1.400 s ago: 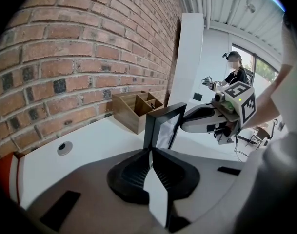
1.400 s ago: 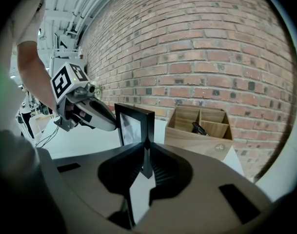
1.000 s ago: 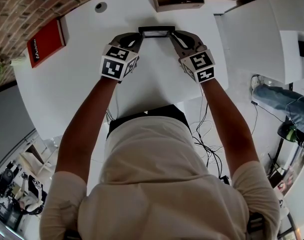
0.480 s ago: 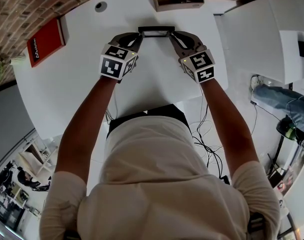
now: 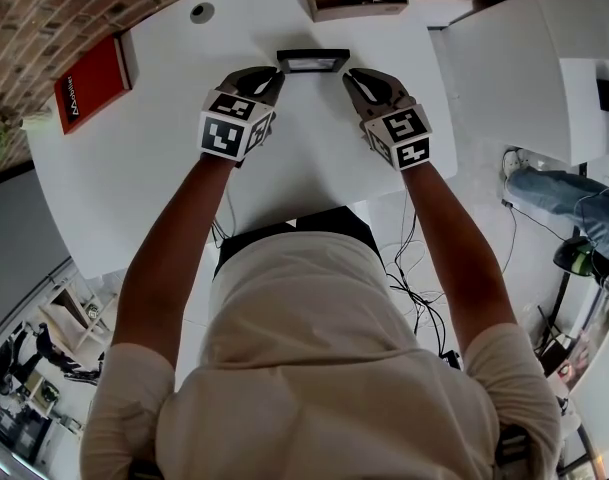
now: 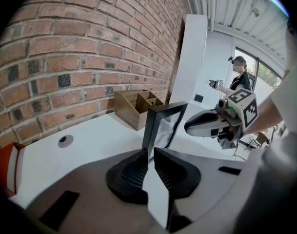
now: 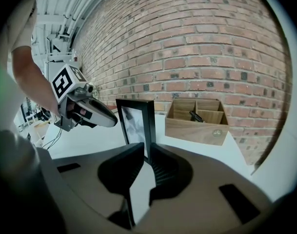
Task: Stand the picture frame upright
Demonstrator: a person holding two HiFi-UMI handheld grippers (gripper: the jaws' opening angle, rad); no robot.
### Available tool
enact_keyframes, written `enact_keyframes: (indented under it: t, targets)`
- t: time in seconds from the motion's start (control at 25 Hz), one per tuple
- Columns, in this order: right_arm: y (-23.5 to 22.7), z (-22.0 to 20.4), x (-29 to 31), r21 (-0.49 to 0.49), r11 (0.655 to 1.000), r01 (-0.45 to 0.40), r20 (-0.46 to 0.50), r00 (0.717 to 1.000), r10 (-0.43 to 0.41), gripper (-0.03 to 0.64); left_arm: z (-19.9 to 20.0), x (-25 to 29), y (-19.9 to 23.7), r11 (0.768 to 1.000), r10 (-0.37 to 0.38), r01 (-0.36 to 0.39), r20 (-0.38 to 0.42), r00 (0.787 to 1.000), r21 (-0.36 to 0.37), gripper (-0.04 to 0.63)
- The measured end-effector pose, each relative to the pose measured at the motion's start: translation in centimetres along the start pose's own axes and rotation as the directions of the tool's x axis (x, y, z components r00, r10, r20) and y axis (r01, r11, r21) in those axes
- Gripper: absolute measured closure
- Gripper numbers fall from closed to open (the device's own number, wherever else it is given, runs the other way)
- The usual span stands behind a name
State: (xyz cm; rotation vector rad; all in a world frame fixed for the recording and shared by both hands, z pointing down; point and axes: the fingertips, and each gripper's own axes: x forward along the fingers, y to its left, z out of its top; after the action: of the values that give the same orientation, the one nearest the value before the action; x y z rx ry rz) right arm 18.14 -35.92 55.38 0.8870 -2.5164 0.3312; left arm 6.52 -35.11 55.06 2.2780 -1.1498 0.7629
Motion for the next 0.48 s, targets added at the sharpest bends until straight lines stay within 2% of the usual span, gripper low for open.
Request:
enact_keyframes:
  t: [0.48]
  targets:
    - [2.9, 0.0, -2.6, 0.055, 0.997, 0.046, 0.020, 0.999, -0.047, 0.574, -1.4, -3.4, -1.6, 0.999, -0.020, 0.020, 0.033, 0.999, -0.027, 0.561]
